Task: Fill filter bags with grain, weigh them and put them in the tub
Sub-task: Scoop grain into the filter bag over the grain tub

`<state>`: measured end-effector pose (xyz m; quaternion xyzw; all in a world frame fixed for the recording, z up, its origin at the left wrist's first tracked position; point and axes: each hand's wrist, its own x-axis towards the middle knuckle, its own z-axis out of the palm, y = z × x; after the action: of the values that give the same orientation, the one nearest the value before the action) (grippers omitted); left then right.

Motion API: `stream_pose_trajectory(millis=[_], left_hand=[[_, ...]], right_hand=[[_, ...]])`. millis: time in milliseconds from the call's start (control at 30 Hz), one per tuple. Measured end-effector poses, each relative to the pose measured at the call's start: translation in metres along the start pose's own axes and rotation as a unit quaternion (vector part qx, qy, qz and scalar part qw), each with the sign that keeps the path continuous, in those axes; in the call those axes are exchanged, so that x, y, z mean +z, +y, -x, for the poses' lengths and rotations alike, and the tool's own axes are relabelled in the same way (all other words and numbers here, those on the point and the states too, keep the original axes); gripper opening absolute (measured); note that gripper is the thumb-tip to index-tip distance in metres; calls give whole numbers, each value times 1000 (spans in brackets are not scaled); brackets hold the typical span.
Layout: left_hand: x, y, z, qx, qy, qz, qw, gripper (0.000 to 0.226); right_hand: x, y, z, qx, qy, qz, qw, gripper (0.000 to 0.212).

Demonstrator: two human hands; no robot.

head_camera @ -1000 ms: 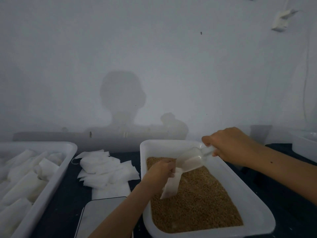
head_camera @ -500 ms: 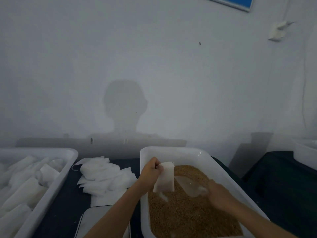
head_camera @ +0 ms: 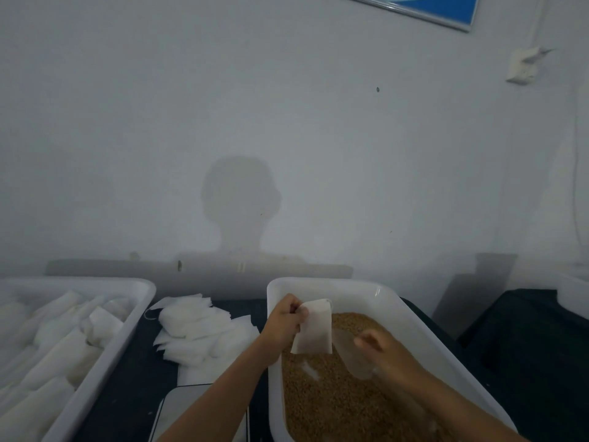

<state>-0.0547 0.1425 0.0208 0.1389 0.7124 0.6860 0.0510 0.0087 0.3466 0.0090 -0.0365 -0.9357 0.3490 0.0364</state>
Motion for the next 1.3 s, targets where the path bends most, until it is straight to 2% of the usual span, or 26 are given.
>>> stream_pose_trajectory(millis=[67,133,167,233,367,500,567,667,733,833,967,1100,1233,1300], left_hand=[[-1,3,2,1,-11,36,999,26],[-2,6,6,6,-22,60,998,26],[-3,8,8,12,-27,69,997,26],[-7,13,15,28,-38,80,996,25],[-20,29,32,82,-52,89,991,19],[-36,42,53,121,-37,109,986,16],[-46,43,66,128,-7,103,986,5],[-62,34,85,87,38,78,992,30],[-74,27,98,83,69,38,993,27],[-94,12,116,108,137,-32,984,6],[-118,-10,131,101,206,-143,963,31],[-126,-32,133,74,211,-229,947,29],[-122,-47,130,42,193,-247,949,29],[-120,-55,128,35,191,-257,947,31]], right_hand=[[0,-11,-2,-6,-18,-152,988,31],[3,-21,-3,-13,-21,-233,972,43],[5,-27,-3,-16,-18,-265,964,41],[7,-39,-2,-26,-5,-294,955,22],[11,-64,7,-71,55,-293,952,2],[18,-99,24,-103,55,-292,949,16],[24,-116,33,-119,71,-293,946,18],[38,-141,45,-124,97,-299,941,18],[55,-154,51,-115,102,-311,938,17],[91,-167,56,-102,104,-295,944,22],[140,-171,57,-81,108,-269,954,32],[171,-163,61,-98,141,-242,955,27],[183,-144,57,-114,153,-194,962,24],[186,-135,55,-117,151,-181,965,29]])
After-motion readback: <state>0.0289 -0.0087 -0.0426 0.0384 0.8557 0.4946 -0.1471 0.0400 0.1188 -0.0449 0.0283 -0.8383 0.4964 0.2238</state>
